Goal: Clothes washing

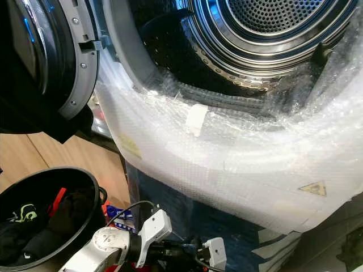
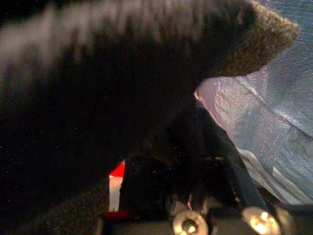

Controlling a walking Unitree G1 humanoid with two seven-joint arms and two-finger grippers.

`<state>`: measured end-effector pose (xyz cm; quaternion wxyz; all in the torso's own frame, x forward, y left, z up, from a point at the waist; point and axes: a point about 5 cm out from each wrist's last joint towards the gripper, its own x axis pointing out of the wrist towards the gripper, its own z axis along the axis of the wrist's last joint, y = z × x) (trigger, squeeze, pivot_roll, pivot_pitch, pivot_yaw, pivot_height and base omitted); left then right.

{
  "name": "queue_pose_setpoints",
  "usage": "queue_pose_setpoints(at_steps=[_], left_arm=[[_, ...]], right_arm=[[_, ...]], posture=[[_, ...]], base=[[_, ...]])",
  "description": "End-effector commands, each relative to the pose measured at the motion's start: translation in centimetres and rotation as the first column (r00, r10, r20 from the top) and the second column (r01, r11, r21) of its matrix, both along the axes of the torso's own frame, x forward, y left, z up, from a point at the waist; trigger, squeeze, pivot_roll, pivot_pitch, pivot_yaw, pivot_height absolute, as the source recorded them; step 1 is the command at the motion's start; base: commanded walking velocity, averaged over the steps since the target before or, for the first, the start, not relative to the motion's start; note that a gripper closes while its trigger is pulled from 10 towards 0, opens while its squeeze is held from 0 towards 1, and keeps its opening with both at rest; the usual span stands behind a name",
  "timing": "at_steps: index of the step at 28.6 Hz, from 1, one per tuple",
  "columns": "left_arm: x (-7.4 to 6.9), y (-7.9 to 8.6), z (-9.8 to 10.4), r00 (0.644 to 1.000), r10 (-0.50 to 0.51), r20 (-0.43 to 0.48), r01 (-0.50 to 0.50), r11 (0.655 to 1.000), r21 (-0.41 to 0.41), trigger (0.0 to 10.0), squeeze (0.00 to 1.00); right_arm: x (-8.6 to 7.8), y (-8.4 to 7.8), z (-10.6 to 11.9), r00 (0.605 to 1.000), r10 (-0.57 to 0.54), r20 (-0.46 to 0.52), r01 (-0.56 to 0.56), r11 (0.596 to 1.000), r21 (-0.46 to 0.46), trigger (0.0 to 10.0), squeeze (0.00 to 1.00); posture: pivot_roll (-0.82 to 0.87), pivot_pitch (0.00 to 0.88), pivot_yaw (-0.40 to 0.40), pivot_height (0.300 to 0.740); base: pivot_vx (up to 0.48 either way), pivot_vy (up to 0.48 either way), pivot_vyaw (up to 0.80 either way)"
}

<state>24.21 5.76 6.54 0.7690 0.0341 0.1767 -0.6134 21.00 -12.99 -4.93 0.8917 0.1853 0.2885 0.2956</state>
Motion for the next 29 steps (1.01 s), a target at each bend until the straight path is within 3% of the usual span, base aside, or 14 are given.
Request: queue_pose_setpoints(at_steps=[1, 6, 7, 8, 9, 19, 28, 29], left_arm=[[0.0, 0.2, 0.4, 1.000, 0.011, 0.015, -0.011, 1.000, -0.004, 10.0, 0.00], [0.3, 0.6, 0.6, 0.999, 0.031, 0.029, -0.030, 1.000, -0.005, 10.0, 0.00], [0.3, 0.6, 0.6, 0.999, 0.031, 0.027, -0.031, 0.999, -0.012, 10.0, 0.76], [0.3, 0.5, 0.6, 0.999, 0.029, 0.025, -0.029, 0.999, -0.013, 10.0, 0.76], [0.2, 0.5, 0.6, 1.000, 0.020, 0.020, -0.020, 1.000, -0.017, 10.0, 1.00], [0.3, 1.1, 0.2, 0.998, 0.063, 0.025, -0.063, 0.998, 0.006, 10.0, 1.00], [1.7, 3.8, 0.0, 0.958, 0.268, 0.104, -0.275, 0.960, 0.052, 10.0, 1.00], [2.3, 4.6, 0.3, 0.920, 0.351, 0.172, -0.364, 0.930, 0.048, 10.0, 1.00]], right_arm=[[0.5, 0.1, 0.4, 0.999, -0.002, 0.033, 0.002, 1.000, -0.018, 0.0, 0.00], [1.3, -0.3, 0.8, 0.997, -0.046, 0.057, 0.047, 0.999, -0.017, 0.0, 0.00], [1.6, -0.5, 1.0, 0.996, -0.054, 0.068, 0.055, 0.998, -0.017, 0.0, 0.00], [1.7, -0.5, 1.1, 0.996, -0.055, 0.073, 0.057, 0.998, -0.016, 0.0, 0.00], [1.9, -0.6, 1.2, 0.995, -0.062, 0.079, 0.064, 0.998, -0.014, 0.0, 0.00], [3.2, -0.9, 2.2, 0.985, -0.090, 0.148, 0.098, 0.994, -0.045, 0.0, 0.00], [2.4, -1.9, 1.9, 0.981, -0.095, 0.168, 0.111, 0.990, -0.090, 0.0, 0.00], [2.2, -2.2, 1.8, 0.979, -0.107, 0.171, 0.124, 0.988, -0.087, 0.0, 0.00]], posture=[[0.01, 0.000, 0.033, 0.740], [0.01, 0.000, 0.032, 0.740], [0.02, 0.000, 0.027, 0.740], [0.02, 0.000, 0.027, 0.740], [0.02, 0.000, 0.025, 0.740], [0.02, 0.000, 0.031, 0.740], [0.01, 0.000, 0.029, 0.740], [0.01, 0.000, 0.027, 0.740]], base=[[0.000, 0.000, 0.00], [0.000, 0.000, 0.00], [0.000, 0.000, 0.00], [0.000, 0.000, 0.00], [0.000, 0.000, 0.00], [0.000, 0.000, 0.00], [0.000, 0.000, 0.00], [0.000, 0.000, 0.00]])
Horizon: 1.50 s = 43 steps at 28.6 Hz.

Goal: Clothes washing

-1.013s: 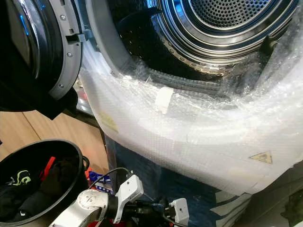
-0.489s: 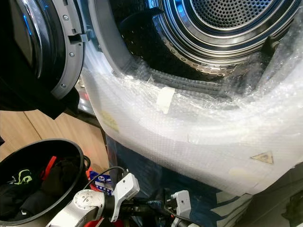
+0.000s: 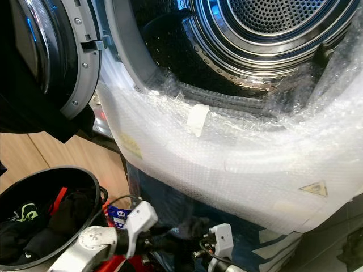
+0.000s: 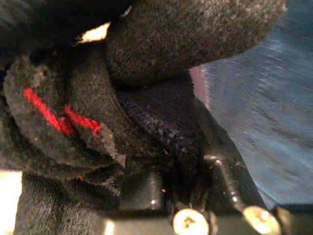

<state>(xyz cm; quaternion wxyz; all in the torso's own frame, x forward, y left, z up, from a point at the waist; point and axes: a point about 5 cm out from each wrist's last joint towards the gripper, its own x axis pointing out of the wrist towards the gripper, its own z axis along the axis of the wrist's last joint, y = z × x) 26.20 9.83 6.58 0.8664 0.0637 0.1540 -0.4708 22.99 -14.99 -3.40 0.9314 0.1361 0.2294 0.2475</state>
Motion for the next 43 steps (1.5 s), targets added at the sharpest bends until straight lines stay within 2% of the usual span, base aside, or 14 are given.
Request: queue_pose_setpoints(at_steps=[1, 2, 3, 4, 7, 11, 14, 23, 25, 31, 35, 37, 39, 43], left_arm=[[0.8, 1.2, 0.9, 0.989, 0.133, 0.071, -0.133, 0.991, -0.009, 10.0, 1.00], [0.9, 1.3, 1.1, 0.984, 0.157, 0.086, -0.156, 0.988, -0.017, 10.0, 1.00], [1.3, 1.9, 1.8, 0.960, 0.234, 0.153, -0.234, 0.972, -0.018, 10.0, 0.00], [1.3, 1.9, 1.8, 0.960, 0.234, 0.153, -0.234, 0.972, -0.018, 10.0, 0.00], [2.5, 4.5, 4.4, 0.807, 0.521, 0.279, -0.505, 0.853, -0.131, 10.0, 0.00], [3.0, 7.4, 6.2, 0.671, 0.585, 0.457, -0.634, 0.771, -0.056, 10.0, 0.00], [2.9, 8.5, 7.3, 0.645, 0.623, 0.443, -0.655, 0.749, -0.101, 10.0, 0.00], [1.4, 10.7, 7.3, 0.426, 0.789, 0.444, -0.822, 0.542, -0.173, 10.0, 0.00], [1.5, 10.5, 7.0, 0.475, 0.755, 0.452, -0.796, 0.588, -0.145, 10.0, 0.00], [2.2, 9.7, 6.6, 0.495, 0.735, 0.463, -0.782, 0.609, -0.131, 10.0, 0.00], [2.2, 10.6, 6.6, 0.423, 0.784, 0.455, -0.829, 0.537, -0.155, 10.0, 0.00], [1.4, 11.9, 6.9, 0.336, 0.827, 0.451, -0.869, 0.457, -0.190, 10.0, 0.00], [0.9, 12.8, 6.9, 0.293, 0.845, 0.447, -0.885, 0.417, -0.207, 10.0, 0.00], [0.5, 13.3, 6.9, 0.265, 0.853, 0.450, -0.892, 0.394, -0.220, 10.0, 0.00]], right_arm=[[-0.3, -0.3, 0.1, 0.999, 0.036, 0.028, -0.034, 0.998, -0.061, 0.0, 0.00], [-0.6, -0.3, -0.1, 0.998, 0.064, 0.028, -0.062, 0.994, -0.090, 0.0, 0.00], [-1.2, -0.1, -0.1, 0.991, 0.125, 0.045, -0.120, 0.987, -0.108, 0.0, 0.00], [-1.2, -0.1, -0.1, 0.991, 0.125, 0.045, -0.120, 0.987, -0.108, 0.0, 0.00], [-2.0, -0.3, 0.3, 0.986, 0.144, 0.085, -0.134, 0.985, -0.107, 0.0, 0.00], [-3.5, 0.0, 0.2, 0.961, 0.263, 0.080, -0.246, 0.953, -0.176, 0.0, 0.00], [-4.4, 0.1, 0.7, 0.955, 0.277, 0.106, -0.258, 0.953, -0.159, 0.0, 0.00], [-5.0, 0.5, 4.0, 0.909, 0.372, 0.189, -0.327, 0.917, -0.229, 0.0, 0.00], [-4.7, 0.9, 5.1, 0.895, 0.391, 0.212, -0.345, 0.911, -0.226, 0.0, 0.00], [-3.4, 2.8, 9.0, 0.829, 0.459, 0.321, -0.413, 0.888, -0.203, 0.0, 0.00], [-3.3, 3.6, 11.2, 0.793, 0.474, 0.384, -0.445, 0.880, -0.167, 0.0, 0.00], [-3.5, 4.1, 13.2, 0.767, 0.473, 0.433, -0.471, 0.874, -0.119, 0.0, 0.00], [-3.7, 4.2, 14.1, 0.753, 0.480, 0.450, -0.487, 0.866, -0.109, 0.0, 0.00], [-4.4, 4.5, 15.2, 0.733, 0.498, 0.463, -0.530, 0.845, -0.070, 0.0, 0.00]], posture=[[0.01, 0.000, 0.025, 0.740], [0.01, 0.000, 0.025, 0.740], [0.01, 0.000, 0.022, 0.740], [0.01, 0.000, 0.022, 0.740], [0.04, 0.000, 0.009, 0.740], [0.04, 0.000, 0.006, 0.740], [0.04, 0.000, 0.000, 0.740], [0.06, 0.000, -0.044, 0.740], [0.06, 0.000, -0.044, 0.740], [0.05, 0.000, -0.038, 0.740], [0.04, 0.000, -0.031, 0.740], [0.04, 0.000, -0.031, 0.740], [0.04, 0.000, -0.032, 0.740], [0.05, 0.000, -0.041, 0.740]], base=[[0.000, 0.000, 0.00], [0.000, 0.000, 0.00], [0.000, 0.000, 0.00], [0.000, 0.000, 0.00], [0.000, 0.000, 0.00], [0.000, 0.000, 0.00], [0.000, 0.000, 0.00], [0.000, 0.000, 0.00], [0.000, 0.000, 0.00], [0.000, 0.000, 0.00], [0.000, 0.000, 0.00], [0.000, 0.000, 0.00], [0.000, 0.000, 0.00], [0.000, 0.000, 0.00]])
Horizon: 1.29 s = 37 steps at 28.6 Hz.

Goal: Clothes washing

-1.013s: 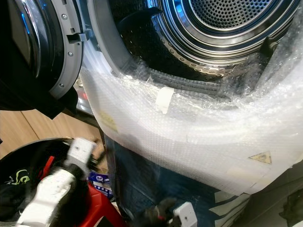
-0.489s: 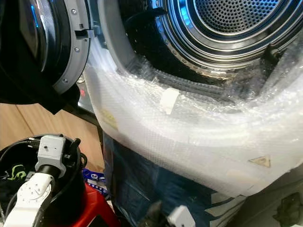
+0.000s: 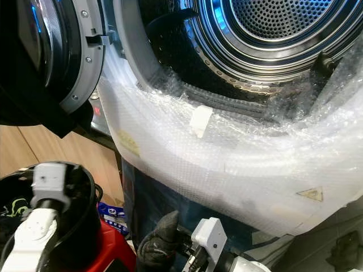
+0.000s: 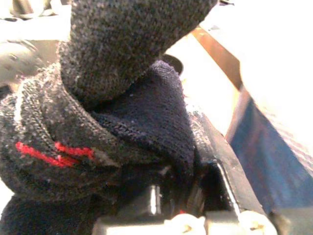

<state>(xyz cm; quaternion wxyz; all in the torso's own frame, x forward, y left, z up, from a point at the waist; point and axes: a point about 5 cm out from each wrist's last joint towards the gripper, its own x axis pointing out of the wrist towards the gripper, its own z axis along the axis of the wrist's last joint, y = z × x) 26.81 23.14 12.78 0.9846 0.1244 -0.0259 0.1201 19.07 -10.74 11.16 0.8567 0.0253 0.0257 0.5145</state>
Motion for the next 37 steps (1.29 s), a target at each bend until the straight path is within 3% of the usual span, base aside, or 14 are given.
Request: queue_pose_setpoints(at_steps=[1, 4, 8, 13, 14, 18, 23, 24, 25, 26, 28, 32, 35, 37], left_arm=[[-0.1, -0.1, 0.8, 0.999, 0.004, 0.053, -0.004, 1.000, -0.010, 10.0, 0.00], [0.2, -0.9, 0.8, 0.998, -0.031, 0.056, 0.031, 1.000, 0.008, 10.0, 0.00], [0.7, -1.6, 0.7, 0.996, -0.055, 0.064, 0.055, 0.998, 0.015, 10.0, 0.00], [0.9, -1.6, 0.6, 0.997, -0.047, 0.069, 0.048, 0.999, -0.014, 10.0, 0.00], [1.0, -1.8, 0.5, 0.996, -0.056, 0.069, 0.058, 0.998, -0.017, 10.0, 0.00], [1.1, -2.2, 0.4, 0.995, -0.070, 0.072, 0.071, 0.997, -0.013, 10.0, 0.00], [1.5, -2.5, 0.2, 0.994, -0.089, 0.069, 0.091, 0.996, -0.013, 10.0, 0.00], [1.6, -2.8, 0.1, 0.991, -0.111, 0.069, 0.113, 0.993, -0.023, 10.0, 0.00], [1.6, -2.8, 0.1, 0.991, -0.111, 0.069, 0.113, 0.993, -0.023, 10.0, 0.00], [1.8, -3.2, 0.1, 0.989, -0.134, 0.067, 0.135, 0.991, -0.022, 10.0, 0.00], [1.8, -3.4, 0.1, 0.988, -0.142, 0.066, 0.144, 0.989, -0.022, 10.0, 0.00], [1.9, -4.0, 0.0, 0.984, -0.162, 0.074, 0.165, 0.985, -0.045, 10.0, 0.00], [2.1, -4.4, 0.1, 0.980, -0.182, 0.080, 0.186, 0.982, -0.045, 10.0, 0.00], [2.0, -4.6, 0.1, 0.977, -0.199, 0.076, 0.203, 0.978, -0.044, 10.0, 0.00]], right_arm=[[-0.6, 0.4, 0.8, 0.999, 0.045, -0.009, -0.044, 0.998, 0.033, 0.0, 0.00], [-1.4, 0.7, 1.3, 0.994, 0.107, -0.023, -0.106, 0.994, 0.033, 0.0, 0.00], [-0.8, 0.9, 4.4, 0.991, 0.123, 0.051, -0.129, 0.983, 0.131, 0.0, 0.00], [-0.5, 0.9, 6.6, 0.983, 0.140, 0.120, -0.160, 0.973, 0.168, 0.0, 0.00], [0.8, 1.1, 8.1, 0.978, 0.104, 0.179, -0.136, 0.975, 0.175, 0.0, 0.00], [3.3, 1.4, 10.3, 0.967, 0.040, 0.251, -0.095, 0.972, 0.213, 0.0, 0.00], [6.2, 2.0, 15.4, 0.940, -0.045, 0.339, -0.094, 0.918, 0.385, 0.0, 0.00], [7.3, 2.1, 17.4, 0.920, -0.057, 0.387, -0.113, 0.908, 0.403, 0.0, 0.00], [7.3, 2.1, 17.4, 0.920, -0.057, 0.387, -0.113, 0.908, 0.403, 0.0, 0.00], [8.1, 2.2, 19.0, 0.906, -0.058, 0.420, -0.126, 0.909, 0.398, 0.0, 0.00], [9.0, 2.3, 20.2, 0.895, -0.079, 0.439, -0.109, 0.915, 0.388, 0.0, 0.00], [12.5, 1.8, 24.5, 0.844, -0.253, 0.473, 0.033, 0.905, 0.425, 0.0, 0.00], [14.8, 2.1, 26.7, 0.818, -0.293, 0.495, 0.109, 0.924, 0.368, 0.0, 0.00], [15.8, 2.2, 28.3, 0.807, -0.331, 0.489, 0.139, 0.911, 0.388, 0.0, 0.00]], posture=[[0.06, 0.000, -0.047, 0.740], [0.07, 0.000, -0.053, 0.740], [0.07, 0.000, -0.057, 0.740], [0.06, 0.000, -0.060, 0.740], [0.06, 0.000, -0.064, 0.740], [0.08, 0.000, -0.070, 0.740], [0.07, 0.000, -0.058, 0.740], [0.06, 0.000, -0.055, 0.740], [0.06, 0.000, -0.055, 0.740], [0.06, 0.000, -0.054, 0.740], [0.06, 0.000, -0.058, 0.740], [0.06, 0.000, -0.068, 0.740], [0.06, 0.000, -0.066, 0.740], [0.06, 0.000, -0.063, 0.740]], base=[[0.000, 0.000, 0.00], [0.000, 0.000, 0.00], [0.000, 0.000, 0.00], [0.000, 0.000, 0.00], [0.000, 0.000, 0.00], [0.000, 0.000, 0.00], [0.000, 0.000, 0.00], [0.000, 0.000, 0.00], [0.000, 0.000, 0.00], [0.000, 0.000, 0.00], [0.000, 0.000, 0.00], [0.000, 0.000, 0.00], [0.000, 0.000, 0.00], [0.000, 0.000, 0.00]])
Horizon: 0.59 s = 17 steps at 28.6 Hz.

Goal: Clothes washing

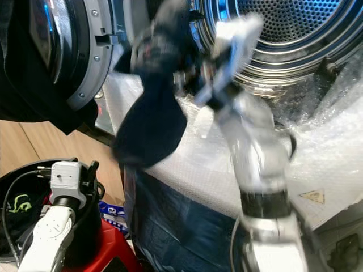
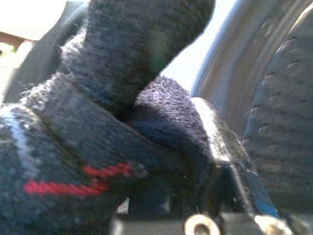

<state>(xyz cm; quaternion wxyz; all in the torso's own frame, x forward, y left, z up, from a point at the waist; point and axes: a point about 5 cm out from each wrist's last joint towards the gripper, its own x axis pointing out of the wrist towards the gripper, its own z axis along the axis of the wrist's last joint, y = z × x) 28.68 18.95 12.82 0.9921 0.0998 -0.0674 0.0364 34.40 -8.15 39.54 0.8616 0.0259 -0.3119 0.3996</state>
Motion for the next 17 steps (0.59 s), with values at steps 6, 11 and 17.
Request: queue_pose_setpoints(at_steps=[6, 11, 17], left_arm=[[0.2, -1.1, -0.3, 0.998, -0.057, -0.012, 0.056, 0.998, -0.021, 10.0, 0.00], [0.5, -1.9, 0.3, 0.997, -0.080, 0.007, 0.080, 0.996, -0.044, 10.0, 0.00], [0.0, -2.3, -0.4, 0.994, -0.105, -0.025, 0.104, 0.993, -0.061, 10.0, 0.00]], right_arm=[[4.0, -1.0, 2.3, 0.974, -0.219, -0.047, 0.216, 0.974, -0.063, 0.0, 0.00], [6.0, -4.5, 3.7, 0.845, -0.512, -0.158, 0.510, 0.858, -0.053, 0.0, 0.00], [6.8, -9.4, 2.8, 0.500, -0.789, -0.357, 0.834, 0.549, -0.046, 8.7, 0.00]], posture=[[0.05, 0.000, -0.066, 0.740], [0.08, 0.000, -0.070, 0.740], [0.06, 0.000, -0.057, 0.740]], base=[[0.000, 0.000, 0.00], [0.000, 0.000, 0.00], [0.000, 0.000, 0.00]])
